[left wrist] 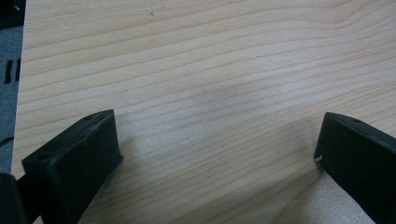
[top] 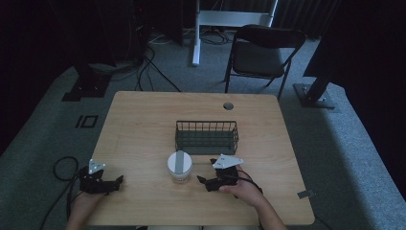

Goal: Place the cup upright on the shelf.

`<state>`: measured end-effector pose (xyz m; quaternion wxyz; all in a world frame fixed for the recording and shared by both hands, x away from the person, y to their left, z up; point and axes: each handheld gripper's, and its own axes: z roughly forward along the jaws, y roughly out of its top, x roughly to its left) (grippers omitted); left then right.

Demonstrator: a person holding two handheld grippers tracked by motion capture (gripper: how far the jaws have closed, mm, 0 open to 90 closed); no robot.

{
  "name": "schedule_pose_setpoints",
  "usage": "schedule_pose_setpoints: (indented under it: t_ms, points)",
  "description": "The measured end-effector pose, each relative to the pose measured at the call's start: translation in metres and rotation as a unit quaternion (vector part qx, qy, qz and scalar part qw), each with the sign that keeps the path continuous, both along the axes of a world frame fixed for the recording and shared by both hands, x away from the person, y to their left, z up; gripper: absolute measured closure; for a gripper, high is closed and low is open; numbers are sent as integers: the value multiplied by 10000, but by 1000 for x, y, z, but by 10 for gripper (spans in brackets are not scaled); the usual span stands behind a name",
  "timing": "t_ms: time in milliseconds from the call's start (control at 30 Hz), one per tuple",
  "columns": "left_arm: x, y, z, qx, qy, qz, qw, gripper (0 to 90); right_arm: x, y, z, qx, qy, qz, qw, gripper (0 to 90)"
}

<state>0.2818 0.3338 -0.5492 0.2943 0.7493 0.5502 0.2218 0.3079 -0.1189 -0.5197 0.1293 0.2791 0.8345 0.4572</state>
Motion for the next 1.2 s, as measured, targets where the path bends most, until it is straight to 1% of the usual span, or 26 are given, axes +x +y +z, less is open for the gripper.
schedule_pose_setpoints:
  t_ms: [67,100,133,233,333,367,400,467,500,533,700,767,900,1033,1100,1167,1200]
  points:
    - [0,0,0,-1,-1,-1,10000,1,-1,2,0,-2,-22,54,10000,153]
    - [0,0,0,-2,0,-5,10000,1,-1,5,0,30,-10,117,9999,153]
    - [0,0,0,-1,0,-6,10000,1,-2,11,0,67,-50,269,9996,153]
    - [0,0,0,-2,0,-6,10000,1,-3,19,0,110,-75,435,9990,153]
    - [0,0,0,-1,0,-6,10000,1,-3,24,0,156,-78,479,9987,153]
    - [0,0,0,-1,0,-6,10000,2,-3,27,0,134,-107,538,9984,153]
    - [0,0,0,-1,0,-6,10000,2,-3,32,-1,154,-74,610,9980,152]
    - [0,0,0,-1,0,-7,10000,1,-2,34,-2,158,-98,633,9978,152]
    - [0,0,0,-1,0,-6,10000,2,-2,37,-2,153,-73,678,9976,152]
    - [0,0,0,-1,-1,-6,10000,1,-2,40,-3,156,-99,715,9973,152]
    - [0,0,0,-1,0,-6,10000,1,0,47,-5,209,-67,794,9966,151]
    - [0,0,0,0,0,-6,10000,1,2,50,-6,240,-100,786,9966,152]
    - [0,0,0,1,0,-8,10000,1,5,56,-9,290,-74,806,9963,151]
    - [0,0,0,0,-1,-8,10000,1,8,60,-11,407,-71,764,9962,151]
    - [0,0,0,0,-1,-15,10000,1,10,62,-12,458,-93,776,9959,144]
    - [0,0,0,-2,-1,-17,10000,1,11,64,-13,524,-50,785,9955,137]
    - [0,0,0,-1,-1,-17,10000,1,11,65,-13,559,-66,782,9954,137]
